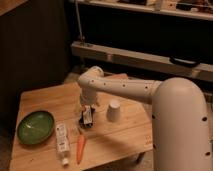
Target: Stand the bottle upright
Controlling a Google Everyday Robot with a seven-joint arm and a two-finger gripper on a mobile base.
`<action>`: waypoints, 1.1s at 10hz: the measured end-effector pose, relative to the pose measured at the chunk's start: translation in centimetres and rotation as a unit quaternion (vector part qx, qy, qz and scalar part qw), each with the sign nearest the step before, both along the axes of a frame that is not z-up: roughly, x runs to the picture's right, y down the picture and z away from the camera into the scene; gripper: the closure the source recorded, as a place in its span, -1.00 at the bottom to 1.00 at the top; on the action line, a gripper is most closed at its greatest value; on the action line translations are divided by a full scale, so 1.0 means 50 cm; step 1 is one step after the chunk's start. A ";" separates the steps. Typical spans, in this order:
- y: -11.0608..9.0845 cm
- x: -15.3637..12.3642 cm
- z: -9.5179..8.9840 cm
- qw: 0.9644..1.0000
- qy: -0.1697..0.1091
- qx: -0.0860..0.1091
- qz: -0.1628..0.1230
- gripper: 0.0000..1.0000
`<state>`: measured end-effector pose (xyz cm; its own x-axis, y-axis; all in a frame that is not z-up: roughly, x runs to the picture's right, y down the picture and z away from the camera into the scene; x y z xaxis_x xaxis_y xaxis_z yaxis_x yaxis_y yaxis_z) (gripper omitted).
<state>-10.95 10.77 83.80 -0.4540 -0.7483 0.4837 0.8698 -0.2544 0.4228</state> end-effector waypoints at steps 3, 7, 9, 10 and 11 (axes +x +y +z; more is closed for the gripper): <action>0.000 0.000 0.000 1.000 0.000 0.000 0.000 -0.60; -0.019 -0.063 -0.085 0.998 -0.019 0.043 -0.033 -0.60; 0.009 -0.102 -0.176 0.996 -0.033 0.060 -0.049 -0.60; 0.024 -0.115 -0.199 0.996 -0.040 0.060 -0.055 -0.60; 0.037 -0.123 -0.218 0.995 -0.044 0.060 -0.060 -0.60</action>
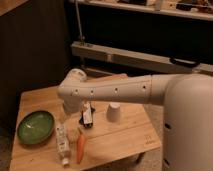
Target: Stand the bottle upright
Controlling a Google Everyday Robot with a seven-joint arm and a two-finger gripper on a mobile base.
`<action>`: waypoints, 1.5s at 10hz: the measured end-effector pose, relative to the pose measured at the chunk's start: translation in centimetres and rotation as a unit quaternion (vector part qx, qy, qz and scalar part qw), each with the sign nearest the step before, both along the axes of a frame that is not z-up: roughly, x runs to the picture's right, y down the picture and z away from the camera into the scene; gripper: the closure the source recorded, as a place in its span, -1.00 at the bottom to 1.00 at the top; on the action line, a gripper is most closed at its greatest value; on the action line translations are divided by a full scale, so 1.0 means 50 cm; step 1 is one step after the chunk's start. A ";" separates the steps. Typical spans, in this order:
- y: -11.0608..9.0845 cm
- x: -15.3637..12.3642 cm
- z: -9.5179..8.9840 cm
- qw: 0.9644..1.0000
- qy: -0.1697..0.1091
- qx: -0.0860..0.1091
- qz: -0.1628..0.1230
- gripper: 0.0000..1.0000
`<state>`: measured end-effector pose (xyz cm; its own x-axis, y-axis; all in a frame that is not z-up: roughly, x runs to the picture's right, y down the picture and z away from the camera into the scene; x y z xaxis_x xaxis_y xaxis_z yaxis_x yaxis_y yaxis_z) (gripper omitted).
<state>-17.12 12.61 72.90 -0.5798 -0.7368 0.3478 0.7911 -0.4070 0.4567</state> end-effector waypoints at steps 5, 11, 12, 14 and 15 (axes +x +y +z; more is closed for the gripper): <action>-0.001 0.001 -0.001 1.000 0.000 0.001 0.000 -0.60; 0.067 -0.007 -0.066 0.997 0.021 -0.041 0.063 -0.60; 0.090 -0.003 -0.075 0.995 0.027 -0.057 0.074 -0.60; 0.141 -0.014 -0.088 0.993 0.037 -0.081 0.076 -0.60; 0.162 -0.023 -0.092 0.993 0.039 -0.088 0.074 -0.60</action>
<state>-18.26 20.73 68.27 -0.4357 -0.7354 0.5190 0.8721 -0.2024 0.4454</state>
